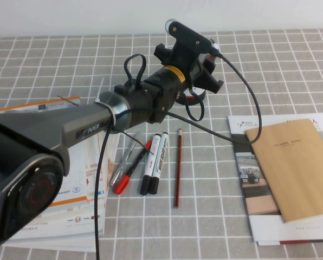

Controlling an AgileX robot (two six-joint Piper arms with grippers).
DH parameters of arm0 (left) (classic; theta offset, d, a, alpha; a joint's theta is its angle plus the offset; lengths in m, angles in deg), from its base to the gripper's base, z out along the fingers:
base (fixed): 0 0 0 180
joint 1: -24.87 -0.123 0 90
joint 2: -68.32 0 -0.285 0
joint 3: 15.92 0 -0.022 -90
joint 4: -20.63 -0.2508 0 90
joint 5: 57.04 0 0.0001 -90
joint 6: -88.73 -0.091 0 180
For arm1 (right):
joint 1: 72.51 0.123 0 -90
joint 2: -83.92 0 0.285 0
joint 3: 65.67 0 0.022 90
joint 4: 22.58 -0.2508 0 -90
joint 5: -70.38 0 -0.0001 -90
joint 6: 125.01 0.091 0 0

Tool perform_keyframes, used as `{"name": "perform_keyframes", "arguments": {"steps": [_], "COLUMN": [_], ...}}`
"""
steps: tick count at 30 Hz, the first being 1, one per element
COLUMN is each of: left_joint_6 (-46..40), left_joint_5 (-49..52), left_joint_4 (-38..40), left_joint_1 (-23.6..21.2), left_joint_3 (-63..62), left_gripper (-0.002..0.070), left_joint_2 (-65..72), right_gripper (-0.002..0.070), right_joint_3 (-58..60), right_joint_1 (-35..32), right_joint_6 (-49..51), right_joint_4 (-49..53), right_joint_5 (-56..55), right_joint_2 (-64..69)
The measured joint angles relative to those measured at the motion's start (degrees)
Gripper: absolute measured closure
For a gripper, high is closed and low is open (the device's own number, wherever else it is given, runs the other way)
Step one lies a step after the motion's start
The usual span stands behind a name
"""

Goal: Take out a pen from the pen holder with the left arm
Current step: 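Take a marker out of the pen holder and lay it on the table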

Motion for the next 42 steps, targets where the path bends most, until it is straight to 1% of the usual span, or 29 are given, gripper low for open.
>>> {"name": "perform_keyframes", "arguments": {"steps": [4,7,11,13,15,20,22,23,25,29,31,33,35,38,42], "left_joint_6": [0.8,1.1,1.1,1.2,1.2,1.2,1.2,1.1,1.1,1.1,1.1,1.1,1.0,1.0,1.0], "left_joint_5": [0.4,1.0,1.1,1.1,1.2,1.7,1.9,2.7,5.6,8.4,8.2,7.3,6.3,5.7,5.7], "left_joint_4": [0.0,0.0,0.0,0.0,0.0,0.0,-0.3,-1.1,-2.6,-3.8,-3.9,-4.0,-4.0,-4.0,-3.8], "left_joint_1": [0.0,0.0,0.0,0.0,0.0,0.2,0.7,0.9,1.4,2.2,2.3,2.3,2.3,2.3,2.3], "left_joint_3": [0.0,0.0,0.0,0.0,0.0,0.0,0.0,-0.2,-1.0,-2.2,-2.2,-2.2,-2.9,-4.7,-7.4], "left_gripper": [0.0426,0.0475,0.0593,0.0638,0.0662,0.0669,0.0643,0.0613,0.0531,0.0292,0.0223,0.0188,0.0176,0.0167,0.0174], "left_joint_2": [0.0,0.0,0.0,0.0,0.0,0.0,0.0,0.0,0.0,0.0,0.0,0.0,0.4,2.0,4.2], "right_gripper": [0.0689,0.0689,0.0689,0.0689,0.0689,0.0689,0.0689,0.0689,0.0689,0.0689,0.0689,0.0689,0.0689,0.0689,0.0689], "right_joint_3": [0.0,0.0,0.0,0.0,0.0,0.0,0.0,0.0,0.0,0.0,0.0,0.0,0.0,0.0,0.0], "right_joint_1": [0.0,0.0,0.0,0.0,0.0,0.0,0.0,0.0,0.0,0.0,0.0,0.0,0.0,0.0,0.0], "right_joint_6": [0.0,0.0,0.0,0.0,0.0,0.0,0.0,0.0,0.0,0.0,0.0,0.0,0.0,0.0,0.0], "right_joint_4": [0.0,0.0,0.0,0.0,0.0,0.0,0.0,0.0,0.0,0.0,0.0,0.0,0.0,0.0,0.0], "right_joint_5": [0.0,0.0,0.0,0.0,0.0,0.0,0.0,0.0,0.0,0.0,0.0,0.0,0.0,0.0,0.0], "right_joint_2": [0.0,0.0,0.0,0.0,0.0,0.0,0.0,0.0,0.0,0.0,0.0,0.0,0.0,0.0,0.0]}}
